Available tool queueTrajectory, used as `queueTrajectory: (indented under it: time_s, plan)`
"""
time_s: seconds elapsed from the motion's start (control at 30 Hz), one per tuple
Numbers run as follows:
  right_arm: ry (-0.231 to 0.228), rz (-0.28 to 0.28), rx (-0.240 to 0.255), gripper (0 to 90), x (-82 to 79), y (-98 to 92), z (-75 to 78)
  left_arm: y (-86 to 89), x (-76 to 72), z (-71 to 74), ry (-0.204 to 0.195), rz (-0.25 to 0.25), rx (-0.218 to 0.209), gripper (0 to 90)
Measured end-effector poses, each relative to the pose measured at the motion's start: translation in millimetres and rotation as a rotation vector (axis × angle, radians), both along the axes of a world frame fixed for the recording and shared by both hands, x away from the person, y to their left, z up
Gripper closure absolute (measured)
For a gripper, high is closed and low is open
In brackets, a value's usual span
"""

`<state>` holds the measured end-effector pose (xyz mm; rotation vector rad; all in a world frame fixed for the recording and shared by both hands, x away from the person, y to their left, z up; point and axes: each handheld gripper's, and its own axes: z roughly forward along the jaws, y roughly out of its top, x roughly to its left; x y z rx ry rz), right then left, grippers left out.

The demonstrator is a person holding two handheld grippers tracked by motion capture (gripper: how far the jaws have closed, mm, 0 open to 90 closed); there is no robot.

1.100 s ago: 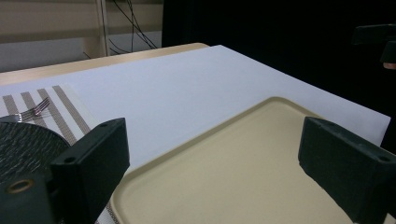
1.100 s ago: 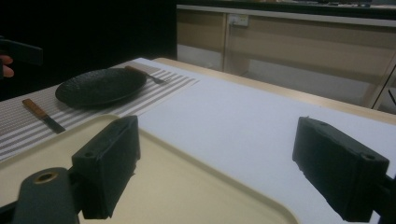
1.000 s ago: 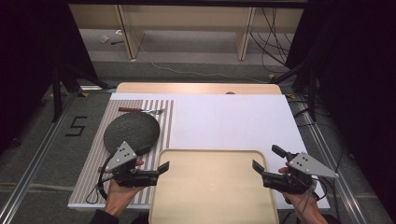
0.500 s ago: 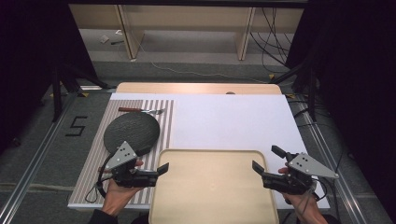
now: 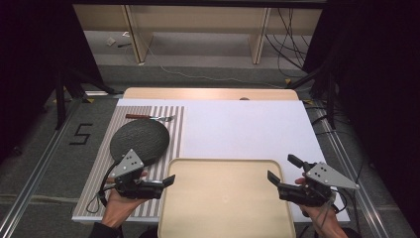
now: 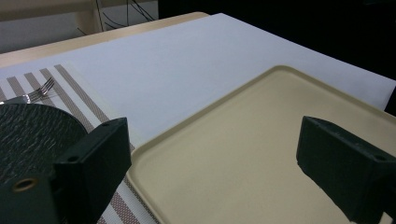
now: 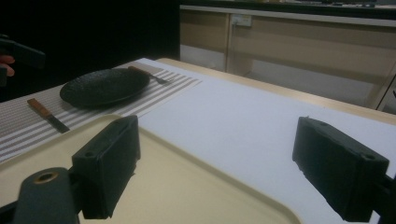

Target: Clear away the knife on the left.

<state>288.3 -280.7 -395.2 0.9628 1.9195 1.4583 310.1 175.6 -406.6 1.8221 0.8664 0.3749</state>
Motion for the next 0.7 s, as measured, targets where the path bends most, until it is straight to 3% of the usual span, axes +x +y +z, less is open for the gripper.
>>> queueTrajectory:
  time_s: [0.1,0.3,0.37,0.53,0.7]
  plan:
    - [0.0,-0.001,0.0,15.9,-0.2,-0.5,0.5,1.6,0.2,1.6,0.007,0.003,0.0,9.7]
    - [0.0,0.0,0.003,16.0,-0.2,-0.7,0.6,9.4,2.1,6.2,0.027,0.014,0.043,9.6]
    - [0.001,0.001,0.0,16.0,0.0,-0.4,0.2,15.4,4.4,8.4,0.066,0.002,0.06,9.4]
    - [0.001,0.003,0.002,16.0,0.3,-0.2,0.1,27.5,8.2,11.5,0.115,0.001,0.105,8.7]
    - [0.003,0.001,0.003,16.0,0.7,-0.3,0.2,34.3,11.9,10.4,0.145,0.007,0.173,8.8]
